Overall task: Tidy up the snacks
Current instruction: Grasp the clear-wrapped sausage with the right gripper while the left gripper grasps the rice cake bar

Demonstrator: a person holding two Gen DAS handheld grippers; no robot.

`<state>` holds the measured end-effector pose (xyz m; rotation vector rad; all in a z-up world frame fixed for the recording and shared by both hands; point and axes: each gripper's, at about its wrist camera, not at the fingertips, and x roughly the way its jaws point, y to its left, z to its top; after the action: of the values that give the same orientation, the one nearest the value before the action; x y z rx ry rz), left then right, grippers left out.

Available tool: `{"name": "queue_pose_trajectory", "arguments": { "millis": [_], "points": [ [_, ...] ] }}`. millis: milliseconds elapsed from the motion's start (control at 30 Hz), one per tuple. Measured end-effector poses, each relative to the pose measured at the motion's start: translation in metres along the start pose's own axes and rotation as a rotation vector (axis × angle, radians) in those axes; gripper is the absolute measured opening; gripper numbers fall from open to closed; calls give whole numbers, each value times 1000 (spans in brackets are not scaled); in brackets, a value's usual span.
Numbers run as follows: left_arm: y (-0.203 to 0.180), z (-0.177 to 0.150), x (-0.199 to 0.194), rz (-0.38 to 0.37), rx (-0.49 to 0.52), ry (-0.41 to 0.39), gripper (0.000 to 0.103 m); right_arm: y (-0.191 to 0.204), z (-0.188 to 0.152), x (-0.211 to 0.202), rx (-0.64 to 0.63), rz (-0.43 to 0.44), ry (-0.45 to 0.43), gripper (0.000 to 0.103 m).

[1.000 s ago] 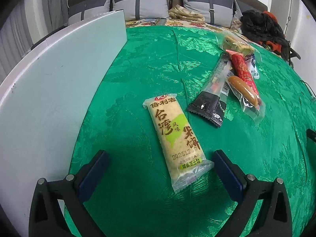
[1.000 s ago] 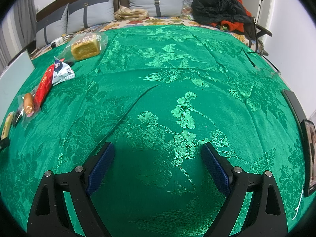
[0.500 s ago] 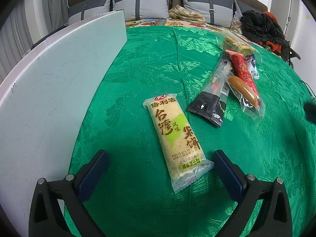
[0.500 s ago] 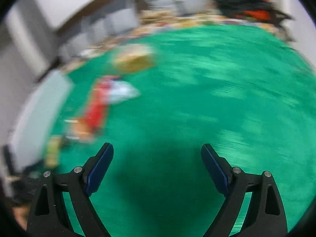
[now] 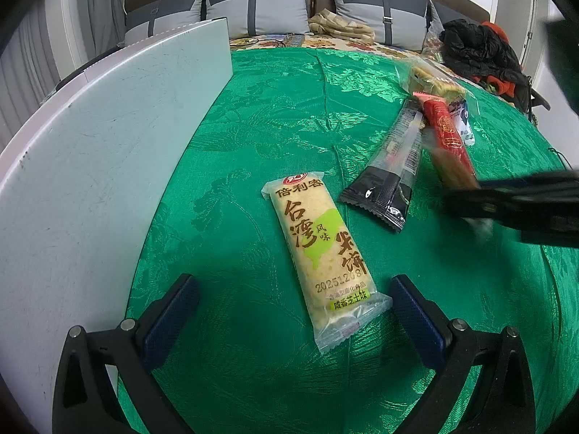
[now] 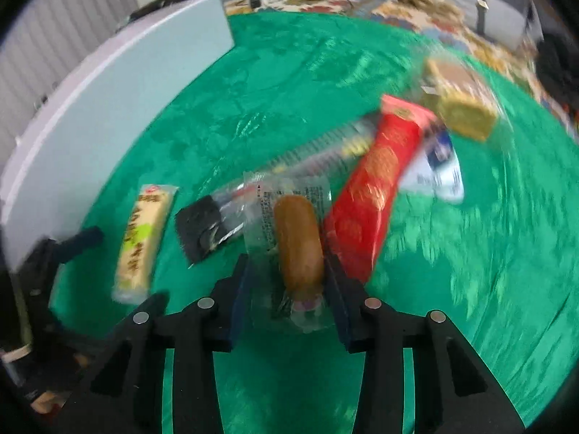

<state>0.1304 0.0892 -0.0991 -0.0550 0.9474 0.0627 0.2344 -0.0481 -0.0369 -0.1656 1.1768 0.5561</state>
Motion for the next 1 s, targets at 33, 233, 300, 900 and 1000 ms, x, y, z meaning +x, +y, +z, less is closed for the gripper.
{"name": "queue_pose_trajectory", "arguments": {
  "millis": [33,233,300,900,1000],
  "points": [
    [0,0,0,-7,9,6,103,-6,-9,-9,37,27,-9,41],
    [-5,12,-7,-32,48,44,44,-53,-59,-53,298,249,-78,42],
    [-12,13,-9,-62,90,51,29,-63,-71,-63,311,218,-106,42],
    [26,-2,-133,-356,-154,-123,29,-40,-85,-90,334,279,-147,42],
    [48,3,-161,-354,-206,-186,29,-13,-72,-96,285,302,-157,42]
  ]
}}
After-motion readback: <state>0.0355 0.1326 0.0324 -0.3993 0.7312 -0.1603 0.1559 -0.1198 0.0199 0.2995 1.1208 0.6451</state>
